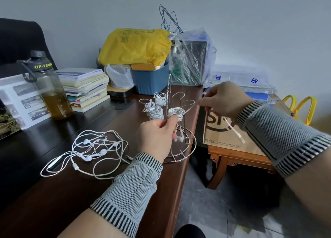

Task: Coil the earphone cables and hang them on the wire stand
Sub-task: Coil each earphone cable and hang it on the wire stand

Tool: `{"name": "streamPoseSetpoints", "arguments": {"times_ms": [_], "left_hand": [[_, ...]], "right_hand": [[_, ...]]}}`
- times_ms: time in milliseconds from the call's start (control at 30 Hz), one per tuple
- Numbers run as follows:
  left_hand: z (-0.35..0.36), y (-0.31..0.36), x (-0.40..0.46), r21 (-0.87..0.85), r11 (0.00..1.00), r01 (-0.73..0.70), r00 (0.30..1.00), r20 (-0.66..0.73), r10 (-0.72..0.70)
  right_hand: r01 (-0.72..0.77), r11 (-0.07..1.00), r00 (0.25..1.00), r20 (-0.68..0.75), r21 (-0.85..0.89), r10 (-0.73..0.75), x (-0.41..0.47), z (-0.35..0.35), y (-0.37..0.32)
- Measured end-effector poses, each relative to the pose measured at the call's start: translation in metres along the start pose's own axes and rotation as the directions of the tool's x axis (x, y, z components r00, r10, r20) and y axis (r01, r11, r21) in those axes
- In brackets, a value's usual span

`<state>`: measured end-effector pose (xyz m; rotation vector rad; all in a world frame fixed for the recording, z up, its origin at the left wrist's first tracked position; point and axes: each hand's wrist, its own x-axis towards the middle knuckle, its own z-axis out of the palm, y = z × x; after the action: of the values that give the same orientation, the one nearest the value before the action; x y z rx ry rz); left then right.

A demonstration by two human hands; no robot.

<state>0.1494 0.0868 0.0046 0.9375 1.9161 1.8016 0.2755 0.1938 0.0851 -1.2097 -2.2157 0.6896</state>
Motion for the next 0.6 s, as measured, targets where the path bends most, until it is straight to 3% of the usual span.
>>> {"name": "streamPoseSetpoints", "arguments": {"times_ms": [133,300,600], "left_hand": [[0.000,-0.002,0.001,0.014,1.000,-0.003,1.000,-0.003,0.003],[-0.001,-0.003,0.002,0.027,1.000,0.016,1.000,0.007,-0.016],[-0.001,-0.002,0.004,0.040,0.999,-0.010,1.000,0.002,0.010]], "right_hand": [[0.151,0.944,0.983,-0.054,-0.293,-0.174,0.012,-0.001,-0.033],[0.267,0.805,0.960,0.078,-0.530,-0.267,0.024,0.024,-0.061],[0.349,0.836,0.902,0.393,-0.424,-0.178,0.010,0.023,-0.075]]}}
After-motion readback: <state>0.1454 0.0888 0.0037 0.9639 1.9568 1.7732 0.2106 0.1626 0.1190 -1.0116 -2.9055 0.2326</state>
